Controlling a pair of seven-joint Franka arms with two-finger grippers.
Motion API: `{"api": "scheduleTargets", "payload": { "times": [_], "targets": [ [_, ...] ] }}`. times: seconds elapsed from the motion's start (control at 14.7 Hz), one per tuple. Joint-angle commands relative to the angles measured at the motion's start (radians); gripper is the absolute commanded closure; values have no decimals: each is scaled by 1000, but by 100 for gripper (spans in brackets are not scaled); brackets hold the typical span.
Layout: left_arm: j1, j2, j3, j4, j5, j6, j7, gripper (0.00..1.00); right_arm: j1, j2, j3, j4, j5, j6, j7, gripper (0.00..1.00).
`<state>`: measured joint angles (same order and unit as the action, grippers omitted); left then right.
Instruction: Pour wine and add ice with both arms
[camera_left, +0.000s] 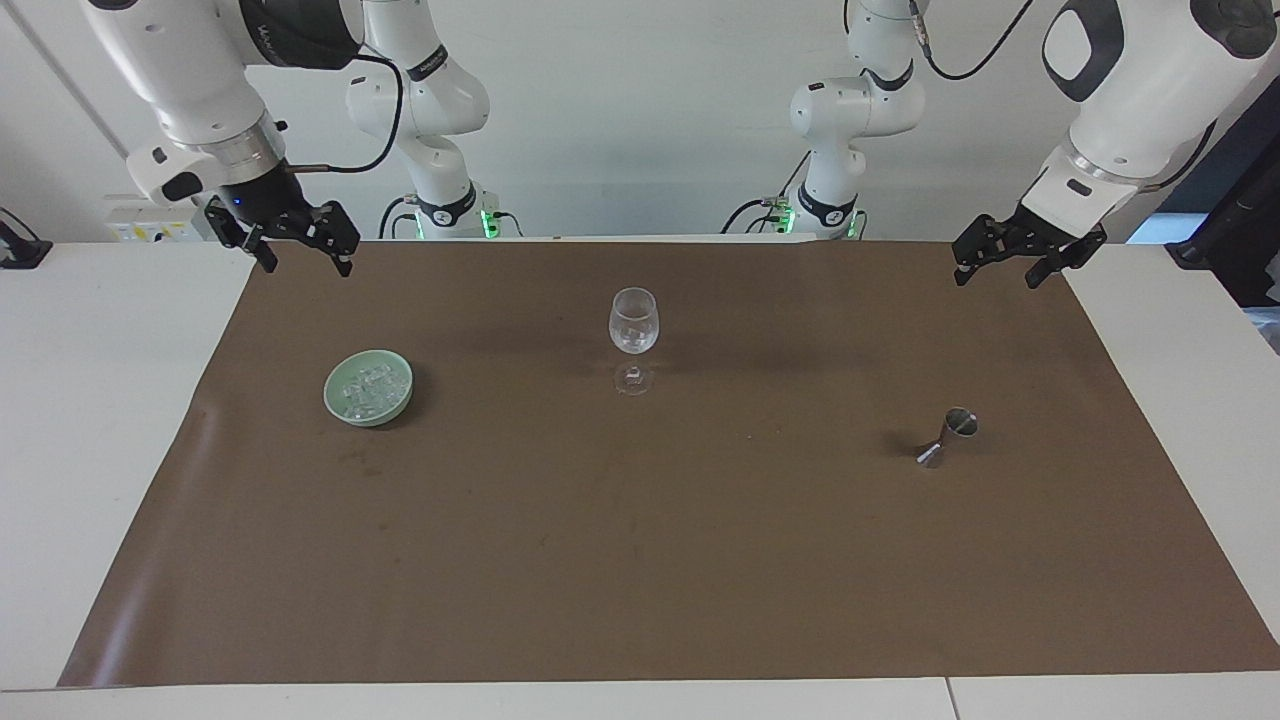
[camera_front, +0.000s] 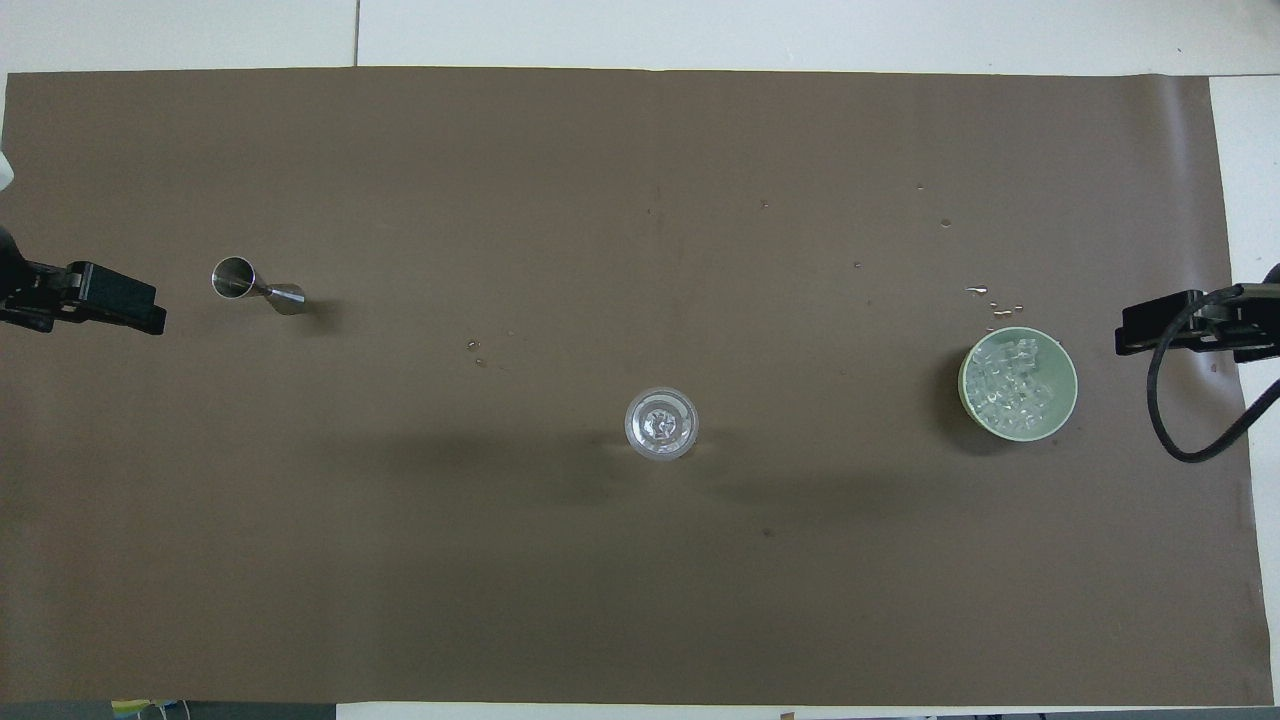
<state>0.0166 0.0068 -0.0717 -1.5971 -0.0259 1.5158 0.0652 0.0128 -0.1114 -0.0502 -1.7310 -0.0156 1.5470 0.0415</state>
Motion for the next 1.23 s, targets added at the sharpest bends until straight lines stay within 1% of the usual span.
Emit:
{"api": "scheduleTargets", "payload": {
  "times": [0.0,0.14,0.34,0.68,0.89,1.16],
  "targets": [
    [-7,-33,6,-34,15,-2,11,0,-27,47,-14,92,14,-82,-63,0],
    [-3,-33,6,-34,15,-9,8,0,-28,55,-14,151,5,-145,-80,0],
    [5,-33,9,-34,15,-6,7,0,-27,70,-19,192,-4,-147,-78,0],
    [3,-33,7,-34,15,-5,7,0,-25,58,-27,179,13,-134,-37,0],
    [5,-33,7,-34,15,-6,7,0,-27,56,-22,182,-3,-101,-37,0],
    [5,-33,7,-34,15,-6,7,0,-27,56,-20,180,2,-100,-32,0]
  ]
}}
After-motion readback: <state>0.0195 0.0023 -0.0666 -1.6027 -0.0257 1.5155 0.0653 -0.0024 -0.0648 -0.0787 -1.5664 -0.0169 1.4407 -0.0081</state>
